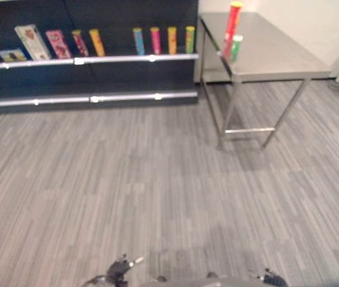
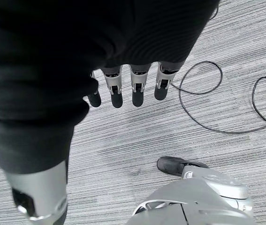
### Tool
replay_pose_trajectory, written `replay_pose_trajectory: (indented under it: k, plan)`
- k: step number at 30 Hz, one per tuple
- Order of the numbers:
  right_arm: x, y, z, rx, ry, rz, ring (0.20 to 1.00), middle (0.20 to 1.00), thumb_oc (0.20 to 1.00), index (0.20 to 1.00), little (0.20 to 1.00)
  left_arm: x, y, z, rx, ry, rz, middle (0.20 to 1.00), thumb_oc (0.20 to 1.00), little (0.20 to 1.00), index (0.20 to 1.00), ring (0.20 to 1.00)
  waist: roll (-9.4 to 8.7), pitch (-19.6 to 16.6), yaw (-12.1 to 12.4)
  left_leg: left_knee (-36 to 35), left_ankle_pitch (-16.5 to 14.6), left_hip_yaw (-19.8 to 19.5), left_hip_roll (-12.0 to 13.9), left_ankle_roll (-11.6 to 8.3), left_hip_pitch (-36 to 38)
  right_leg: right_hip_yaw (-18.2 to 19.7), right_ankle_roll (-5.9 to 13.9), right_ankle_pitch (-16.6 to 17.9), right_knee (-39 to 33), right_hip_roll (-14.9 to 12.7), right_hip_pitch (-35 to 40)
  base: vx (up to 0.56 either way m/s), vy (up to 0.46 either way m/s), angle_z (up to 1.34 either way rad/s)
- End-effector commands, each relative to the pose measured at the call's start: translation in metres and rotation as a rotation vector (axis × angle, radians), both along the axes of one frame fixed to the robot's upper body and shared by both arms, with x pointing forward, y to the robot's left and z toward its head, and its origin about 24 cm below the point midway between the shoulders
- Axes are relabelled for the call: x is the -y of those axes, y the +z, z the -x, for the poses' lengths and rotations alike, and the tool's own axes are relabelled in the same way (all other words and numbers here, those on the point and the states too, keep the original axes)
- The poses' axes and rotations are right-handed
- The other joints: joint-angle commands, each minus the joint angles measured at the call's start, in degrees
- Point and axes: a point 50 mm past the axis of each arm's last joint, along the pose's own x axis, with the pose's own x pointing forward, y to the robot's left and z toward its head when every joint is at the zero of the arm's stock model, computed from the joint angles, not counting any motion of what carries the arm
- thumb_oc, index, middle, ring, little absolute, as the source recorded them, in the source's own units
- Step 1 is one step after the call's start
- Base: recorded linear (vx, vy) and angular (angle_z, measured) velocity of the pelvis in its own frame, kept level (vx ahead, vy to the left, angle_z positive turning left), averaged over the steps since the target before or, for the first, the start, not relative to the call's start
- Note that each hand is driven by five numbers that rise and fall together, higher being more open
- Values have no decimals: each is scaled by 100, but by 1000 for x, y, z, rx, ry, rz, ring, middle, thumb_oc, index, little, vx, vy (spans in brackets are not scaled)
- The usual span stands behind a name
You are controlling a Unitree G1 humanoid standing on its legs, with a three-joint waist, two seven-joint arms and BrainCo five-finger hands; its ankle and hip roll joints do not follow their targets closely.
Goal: Put the goods on the table back onto the shelves and tidy them up.
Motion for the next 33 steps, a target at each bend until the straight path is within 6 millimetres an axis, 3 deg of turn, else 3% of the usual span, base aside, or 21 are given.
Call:
replay_pose_trajectory:
  k: [1, 13, 22, 27, 28, 29, 32, 33]
  plan:
    - [7, 2, -6, -7, 46, 29, 1000, 1000, 1000, 1000, 1000, 4, 2, -17, 27, -72, -18, 1000, 1000, 1000, 1000, 1000, 68, -107, -64, -83, 259, -17, 294, -536, 8, -79, 461, -118, 42, -147, -58, 0, 0, 0]
    - [8, 1, -5, -19, 49, 35, 1000, 1000, 1000, 1000, 1000, 4, 3, -20, 29, -91, -25, 1000, 1000, 1000, 1000, 1000, 54, -134, -84, -44, 223, 18, 298, -523, 38, -11, 465, -132, 36, -117, -40, 4, 11, 0]
    - [10, 3, -11, -14, 65, 41, 1000, 1000, 1000, 1000, 1000, 0, 5, -24, 51, -49, -21, 1000, 1000, 1000, 1000, 1000, 89, -64, -92, 29, 107, 7, 128, -360, -162, 85, 586, -85, 317, -322, -375, 11, 94, -5]
    - [10, 5, -20, 8, 76, 39, 1000, 1000, 1000, 1000, 1000, -5, 8, -29, 69, -25, -27, 1000, 1000, 1000, 1000, 1000, 111, 71, -60, 0, 23, 0, -14, -178, -237, 101, 667, -216, 1135, -551, -788, 30, 156, -6]
    - [9, 5, -20, 11, 78, 32, 1000, 1000, 1000, 1000, 1000, -7, 9, -30, 74, -26, -31, 1000, 1000, 1000, 1000, 1000, 109, 217, -107, -73, -172, -165, -198, -50, -31, 213, 785, -95, 2250, -826, -1200, 101, 309, -7]
    - [10, 5, -19, 10, 76, 30, 1000, 1000, 1000, 1000, 1000, -7, 9, -31, 78, -26, -33, 1000, 1000, 1000, 1000, 1000, 102, 294, -151, -52, -117, -144, -215, 36, -66, 322, 744, 174, 2546, -832, -1444, 128, 286, 7]
    - [9, 4, -15, -1, 70, 25, 1000, 1000, 1000, 1000, 1000, -7, 9, -31, 76, -28, -33, 1000, 1000, 1000, 1000, 1000, 166, 387, -248, -41, -168, -252, -239, 92, 11, 615, 690, 253, 3307, -735, -1903, 113, 89, 32]
    - [10, 3, -12, -9, 61, 26, 1000, 1000, 1000, 1000, 1000, -5, 9, -33, 81, -30, -26, 1000, 1000, 1000, 1000, 1000, 190, 403, -293, -29, -234, -333, -251, 84, 47, 648, 641, 281, 3252, -733, -2117, 196, -16, 38]
